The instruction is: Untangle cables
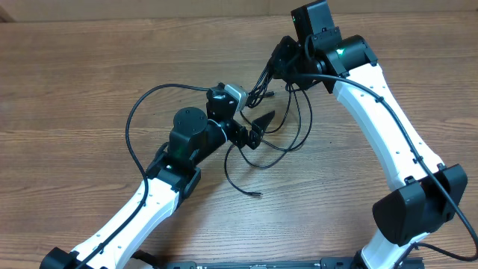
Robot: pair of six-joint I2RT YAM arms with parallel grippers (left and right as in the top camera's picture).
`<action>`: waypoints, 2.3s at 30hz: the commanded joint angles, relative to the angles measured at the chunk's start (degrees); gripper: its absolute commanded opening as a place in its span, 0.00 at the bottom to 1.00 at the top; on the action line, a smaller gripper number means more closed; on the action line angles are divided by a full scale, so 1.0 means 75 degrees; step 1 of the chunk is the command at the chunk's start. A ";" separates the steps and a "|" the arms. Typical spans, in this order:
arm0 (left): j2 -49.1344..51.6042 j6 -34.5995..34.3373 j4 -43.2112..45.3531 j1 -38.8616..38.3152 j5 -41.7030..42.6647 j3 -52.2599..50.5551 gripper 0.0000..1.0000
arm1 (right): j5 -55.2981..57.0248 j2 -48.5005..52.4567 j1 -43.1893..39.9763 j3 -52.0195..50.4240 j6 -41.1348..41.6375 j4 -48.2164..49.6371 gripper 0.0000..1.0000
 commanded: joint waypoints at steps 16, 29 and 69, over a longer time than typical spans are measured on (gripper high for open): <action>0.0376 -0.0341 0.0609 0.0023 -0.1562 0.0058 1.00 | -0.0058 -0.0006 0.0309 0.0233 -0.0219 0.0271 0.04; 0.0443 -0.0644 0.0801 0.0026 -0.1411 0.0058 1.00 | -0.0184 -0.0006 0.0388 0.0233 -0.0154 0.0274 0.04; 0.0822 -0.0682 0.0050 0.0041 -0.6717 0.0058 1.00 | -0.0187 -0.0006 0.0627 0.0236 -0.0251 0.0478 0.04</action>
